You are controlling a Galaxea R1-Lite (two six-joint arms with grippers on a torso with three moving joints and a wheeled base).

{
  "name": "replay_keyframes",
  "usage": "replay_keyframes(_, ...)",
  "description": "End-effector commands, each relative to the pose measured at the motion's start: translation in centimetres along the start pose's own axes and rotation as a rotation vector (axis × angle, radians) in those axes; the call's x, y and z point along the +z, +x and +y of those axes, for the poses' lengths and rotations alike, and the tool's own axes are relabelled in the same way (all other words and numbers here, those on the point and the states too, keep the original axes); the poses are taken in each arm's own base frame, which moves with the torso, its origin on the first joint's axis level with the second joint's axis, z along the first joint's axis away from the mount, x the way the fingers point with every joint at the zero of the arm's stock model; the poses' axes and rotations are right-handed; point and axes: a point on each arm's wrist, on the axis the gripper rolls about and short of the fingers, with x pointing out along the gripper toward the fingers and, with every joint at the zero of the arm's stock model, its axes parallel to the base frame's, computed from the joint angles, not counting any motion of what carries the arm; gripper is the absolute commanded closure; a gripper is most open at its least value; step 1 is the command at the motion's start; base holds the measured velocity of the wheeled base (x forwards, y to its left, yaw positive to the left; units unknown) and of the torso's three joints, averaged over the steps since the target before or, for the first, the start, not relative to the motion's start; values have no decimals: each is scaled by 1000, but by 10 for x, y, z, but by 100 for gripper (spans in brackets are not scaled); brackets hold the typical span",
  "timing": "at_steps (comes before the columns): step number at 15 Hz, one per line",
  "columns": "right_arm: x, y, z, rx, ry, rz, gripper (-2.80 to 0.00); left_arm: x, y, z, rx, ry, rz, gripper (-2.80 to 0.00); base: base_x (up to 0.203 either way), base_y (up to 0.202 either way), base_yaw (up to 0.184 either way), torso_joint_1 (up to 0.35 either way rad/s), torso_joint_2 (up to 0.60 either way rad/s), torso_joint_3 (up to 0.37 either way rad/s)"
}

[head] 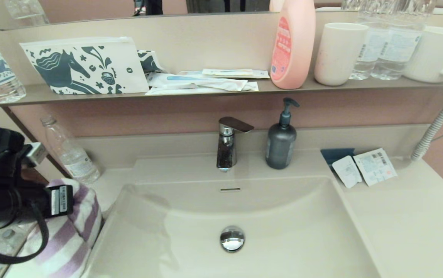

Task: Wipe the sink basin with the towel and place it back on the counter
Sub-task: Wipe the sink

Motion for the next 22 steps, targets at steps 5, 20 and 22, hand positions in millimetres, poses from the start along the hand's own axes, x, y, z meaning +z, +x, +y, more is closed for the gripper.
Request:
replay_keyframes(5,0,0,0,0,0,1,0,-34,-42,41,150,12,139,0,0,0,0,0,0,0)
replay_keyframes(20,0,0,0,1,0,1,0,-71,36,56,22,-4,485,0,0,0,0,0,0,0)
replay_keyframes(22,0,0,0,0,0,1,0,-76,40,55,20,-4,476,0,0,0,0,0,0,0)
